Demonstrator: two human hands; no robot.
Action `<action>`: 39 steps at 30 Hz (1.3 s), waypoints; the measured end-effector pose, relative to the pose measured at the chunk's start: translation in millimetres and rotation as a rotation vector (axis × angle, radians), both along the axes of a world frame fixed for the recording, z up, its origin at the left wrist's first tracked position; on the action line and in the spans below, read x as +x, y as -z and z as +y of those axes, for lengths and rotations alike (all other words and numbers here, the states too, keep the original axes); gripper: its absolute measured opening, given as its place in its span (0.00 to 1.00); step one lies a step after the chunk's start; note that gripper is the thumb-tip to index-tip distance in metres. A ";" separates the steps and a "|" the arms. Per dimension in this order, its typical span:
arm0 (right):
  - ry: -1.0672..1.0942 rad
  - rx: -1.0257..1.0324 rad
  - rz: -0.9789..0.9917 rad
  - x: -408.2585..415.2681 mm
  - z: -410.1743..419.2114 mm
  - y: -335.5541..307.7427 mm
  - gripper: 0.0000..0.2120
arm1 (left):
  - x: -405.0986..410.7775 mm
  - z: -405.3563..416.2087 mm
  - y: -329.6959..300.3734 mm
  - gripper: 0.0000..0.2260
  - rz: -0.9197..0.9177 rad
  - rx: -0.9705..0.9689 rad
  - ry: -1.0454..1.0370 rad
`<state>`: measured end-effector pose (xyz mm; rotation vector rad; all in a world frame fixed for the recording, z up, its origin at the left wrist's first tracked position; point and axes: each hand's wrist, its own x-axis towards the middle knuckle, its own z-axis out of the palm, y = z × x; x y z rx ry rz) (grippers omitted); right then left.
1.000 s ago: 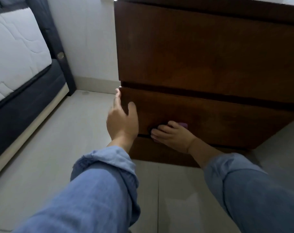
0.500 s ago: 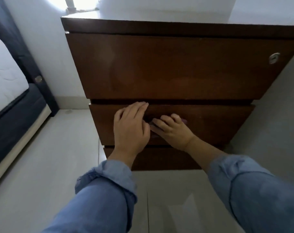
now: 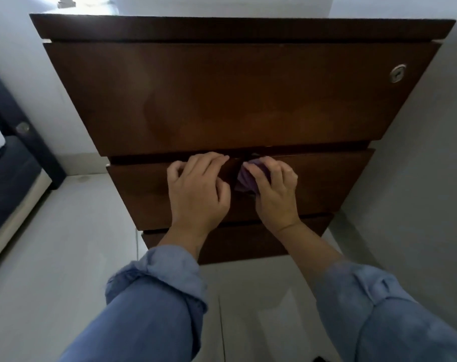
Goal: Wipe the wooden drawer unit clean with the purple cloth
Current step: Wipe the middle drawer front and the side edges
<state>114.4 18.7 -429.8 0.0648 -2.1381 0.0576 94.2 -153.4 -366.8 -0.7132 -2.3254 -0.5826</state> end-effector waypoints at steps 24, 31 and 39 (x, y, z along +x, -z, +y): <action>-0.008 -0.141 -0.332 30.0 -10.0 37.7 0.25 | 3.3 27.9 -10.4 0.23 -0.118 -0.064 0.141; -0.030 -0.337 -0.361 40.6 -16.5 41.4 0.34 | 3.2 28.0 -4.8 0.25 -0.145 -0.011 0.131; 0.085 -0.269 -0.359 36.5 -18.9 27.7 0.31 | 8.2 27.8 -9.0 0.26 -0.170 -0.045 0.129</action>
